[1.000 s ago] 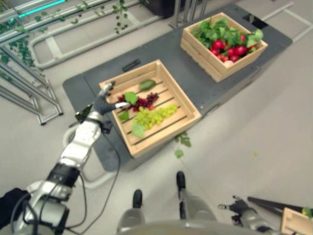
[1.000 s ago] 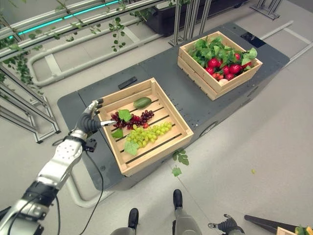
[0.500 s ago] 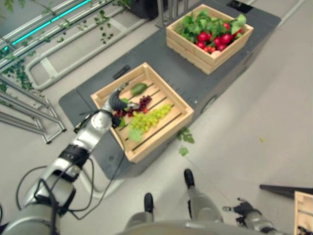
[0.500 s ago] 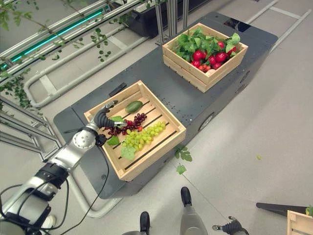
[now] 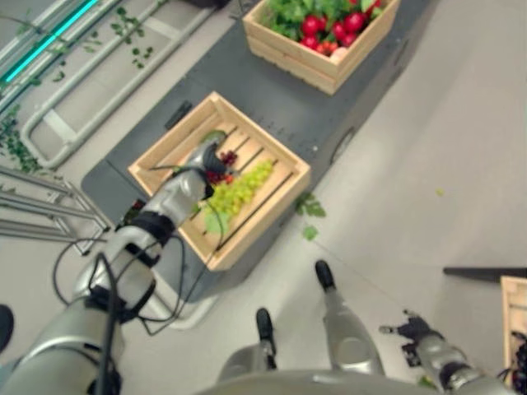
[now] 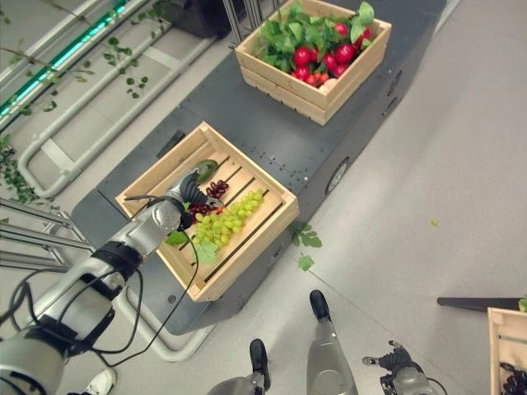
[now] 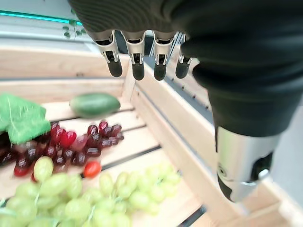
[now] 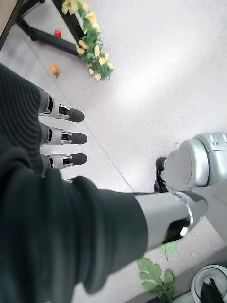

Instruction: Pick up the fruits from the basket on one side to the basket on the other side

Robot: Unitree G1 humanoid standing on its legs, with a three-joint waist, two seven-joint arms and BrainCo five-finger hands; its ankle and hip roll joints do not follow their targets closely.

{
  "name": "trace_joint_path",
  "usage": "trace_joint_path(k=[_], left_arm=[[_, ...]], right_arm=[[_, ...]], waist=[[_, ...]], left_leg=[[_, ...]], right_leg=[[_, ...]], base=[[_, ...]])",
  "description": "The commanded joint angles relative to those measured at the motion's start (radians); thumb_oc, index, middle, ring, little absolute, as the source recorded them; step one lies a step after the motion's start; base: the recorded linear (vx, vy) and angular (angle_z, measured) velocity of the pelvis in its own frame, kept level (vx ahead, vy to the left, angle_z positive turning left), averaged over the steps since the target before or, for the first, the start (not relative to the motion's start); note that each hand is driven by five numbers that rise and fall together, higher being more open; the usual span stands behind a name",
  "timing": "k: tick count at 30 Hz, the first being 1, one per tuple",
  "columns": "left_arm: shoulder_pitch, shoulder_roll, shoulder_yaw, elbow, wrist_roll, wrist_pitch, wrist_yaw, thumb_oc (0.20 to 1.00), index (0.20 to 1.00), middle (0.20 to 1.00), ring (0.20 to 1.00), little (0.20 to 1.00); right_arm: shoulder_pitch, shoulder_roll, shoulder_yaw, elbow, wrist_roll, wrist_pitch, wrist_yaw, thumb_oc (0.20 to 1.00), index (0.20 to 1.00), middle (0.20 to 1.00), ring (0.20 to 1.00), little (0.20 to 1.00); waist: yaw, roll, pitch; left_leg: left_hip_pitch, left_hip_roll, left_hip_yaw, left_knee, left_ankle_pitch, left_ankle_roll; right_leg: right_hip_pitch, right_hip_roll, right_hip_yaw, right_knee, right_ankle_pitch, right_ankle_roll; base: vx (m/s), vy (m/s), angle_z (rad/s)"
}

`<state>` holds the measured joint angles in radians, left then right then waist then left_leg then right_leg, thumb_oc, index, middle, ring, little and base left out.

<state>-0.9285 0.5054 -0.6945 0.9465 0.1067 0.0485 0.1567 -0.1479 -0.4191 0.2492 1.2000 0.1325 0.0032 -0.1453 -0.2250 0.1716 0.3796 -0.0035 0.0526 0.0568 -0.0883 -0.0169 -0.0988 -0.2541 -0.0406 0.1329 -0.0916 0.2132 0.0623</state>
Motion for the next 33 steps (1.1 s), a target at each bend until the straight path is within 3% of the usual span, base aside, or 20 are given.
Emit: trace_joint_path(k=[1,9,20,33], left_arm=[[-0.127,0.001,-0.012,0.137,0.074,0.006,0.025,1.000,1.000,1.000,1.000,1.000],[-0.105,-0.042,-0.026,0.269,0.146,0.024,0.012,1.000,1.000,1.000,1.000,1.000],[-0.084,-0.054,-0.012,0.293,0.160,0.031,0.028,1.000,1.000,1.000,1.000,1.000],[-0.100,0.002,0.121,0.344,-0.030,0.030,0.113,1.000,1.000,1.000,1.000,1.000]], right_arm=[[0.008,-0.021,0.042,0.007,0.034,-0.018,-0.028,1.000,1.000,1.000,1.000,1.000],[0.001,-0.030,0.043,-0.020,0.059,-0.034,-0.057,1.000,1.000,1.000,1.000,1.000],[-0.002,-0.032,0.057,-0.073,0.061,-0.051,-0.084,1.000,1.000,1.000,1.000,1.000],[0.017,0.009,0.084,-0.135,0.083,-0.076,-0.119,1.000,1.000,1.000,1.000,1.000]], waist=[[-0.016,-0.054,-0.004],[-0.055,-0.047,0.043],[-0.073,-0.061,0.089],[-0.080,-0.091,0.125]], left_leg=[[-0.064,-0.066,-0.005,0.016,-0.008,0.038],[-0.100,-0.076,0.038,0.022,-0.009,0.041],[-0.145,-0.082,0.061,0.031,-0.005,0.041],[-0.209,-0.080,0.079,0.020,0.014,0.038]], right_leg=[[0.043,-0.005,0.006,0.004,-0.116,0.091],[-0.013,-0.004,0.058,0.004,-0.091,0.099],[-0.063,0.002,0.086,0.004,-0.071,0.102],[-0.144,0.012,0.108,0.009,-0.051,0.103]], base=[[-0.01,0.043,-0.18],[-0.01,0.035,-0.22],[-0.02,0.006,-0.12],[-0.01,-0.007,-0.06]])
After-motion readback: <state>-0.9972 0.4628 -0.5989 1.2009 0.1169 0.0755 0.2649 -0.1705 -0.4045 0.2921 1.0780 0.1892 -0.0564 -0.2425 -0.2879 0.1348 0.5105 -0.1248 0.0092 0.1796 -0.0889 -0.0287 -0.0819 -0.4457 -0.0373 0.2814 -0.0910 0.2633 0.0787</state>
